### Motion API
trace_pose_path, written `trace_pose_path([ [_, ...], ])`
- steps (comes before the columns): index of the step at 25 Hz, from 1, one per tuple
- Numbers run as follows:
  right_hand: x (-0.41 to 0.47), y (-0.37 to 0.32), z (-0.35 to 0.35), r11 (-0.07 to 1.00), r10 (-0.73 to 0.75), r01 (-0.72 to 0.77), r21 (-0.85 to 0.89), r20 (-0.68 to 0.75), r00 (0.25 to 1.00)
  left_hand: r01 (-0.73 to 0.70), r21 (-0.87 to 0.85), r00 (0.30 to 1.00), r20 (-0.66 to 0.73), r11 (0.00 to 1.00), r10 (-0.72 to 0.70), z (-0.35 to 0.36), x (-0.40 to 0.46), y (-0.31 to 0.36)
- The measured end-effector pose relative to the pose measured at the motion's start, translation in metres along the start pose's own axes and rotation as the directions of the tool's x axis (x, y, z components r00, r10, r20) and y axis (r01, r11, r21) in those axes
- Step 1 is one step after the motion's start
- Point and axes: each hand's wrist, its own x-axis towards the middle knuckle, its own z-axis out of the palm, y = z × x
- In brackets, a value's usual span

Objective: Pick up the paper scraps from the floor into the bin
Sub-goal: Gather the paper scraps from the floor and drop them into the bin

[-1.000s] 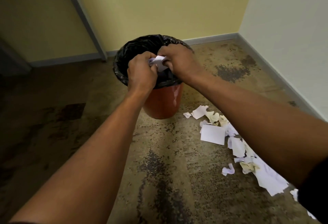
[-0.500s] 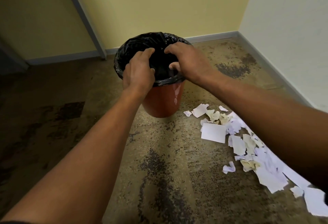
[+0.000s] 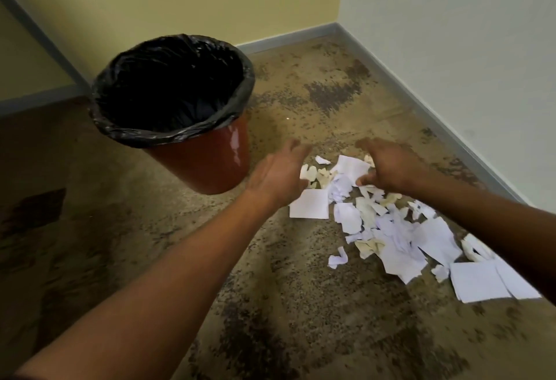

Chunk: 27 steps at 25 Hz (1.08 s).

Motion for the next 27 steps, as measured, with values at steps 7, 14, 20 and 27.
trace_pose_path([
  [7,-0.002,0.049,0.067,0.996,0.069,-0.042,-0.084,0.352,0.933,0.089,0.171,0.923,0.356,0.981,-0.146,0.113,0.024,0.006],
  [14,-0.008,0.025,0.108,0.980,-0.015,0.075,-0.186,0.306,0.952,0.165,0.153,0.923,0.324,0.974,-0.207,0.145,0.038,0.004],
  [20,-0.019,0.016,0.121,0.963,-0.087,0.148,-0.226,0.258,0.962,0.103,0.147,0.957,0.254,0.984,-0.138,0.153,0.028,0.005],
  [27,-0.024,0.014,0.122,0.962,-0.208,0.232,-0.141,0.163,0.964,0.076,0.085,0.982,0.165,0.994,-0.089,0.150,0.011,0.020],
])
